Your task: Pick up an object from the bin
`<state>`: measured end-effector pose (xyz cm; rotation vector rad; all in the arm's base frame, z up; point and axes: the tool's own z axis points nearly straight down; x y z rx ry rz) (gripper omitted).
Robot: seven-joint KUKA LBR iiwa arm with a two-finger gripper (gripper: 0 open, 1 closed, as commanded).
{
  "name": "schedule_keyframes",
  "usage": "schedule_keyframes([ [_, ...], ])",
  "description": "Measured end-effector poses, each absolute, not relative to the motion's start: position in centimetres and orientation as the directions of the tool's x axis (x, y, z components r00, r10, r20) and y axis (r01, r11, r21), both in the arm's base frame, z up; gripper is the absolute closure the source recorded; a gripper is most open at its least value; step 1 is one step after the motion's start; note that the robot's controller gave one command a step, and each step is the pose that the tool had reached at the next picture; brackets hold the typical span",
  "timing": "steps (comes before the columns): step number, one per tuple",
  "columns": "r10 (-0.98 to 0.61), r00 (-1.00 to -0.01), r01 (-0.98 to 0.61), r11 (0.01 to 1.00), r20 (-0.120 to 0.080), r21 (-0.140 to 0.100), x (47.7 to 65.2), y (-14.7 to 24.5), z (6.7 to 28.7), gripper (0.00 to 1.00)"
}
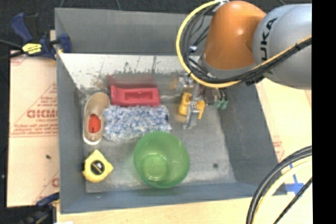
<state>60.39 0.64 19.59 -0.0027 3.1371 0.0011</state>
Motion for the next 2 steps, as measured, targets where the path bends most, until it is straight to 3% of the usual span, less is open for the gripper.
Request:
schedule_keyframes([
  [1, -0.002, -1.0, -0.002, 1.0, -0.004, 0.001, 60.4, 0.6, 19.6, 0.0],
  [2, 0.057, -0.998, 0.057, 0.998, -0.005, 0.001, 60.6, -2.8, 14.9, 0.0],
])
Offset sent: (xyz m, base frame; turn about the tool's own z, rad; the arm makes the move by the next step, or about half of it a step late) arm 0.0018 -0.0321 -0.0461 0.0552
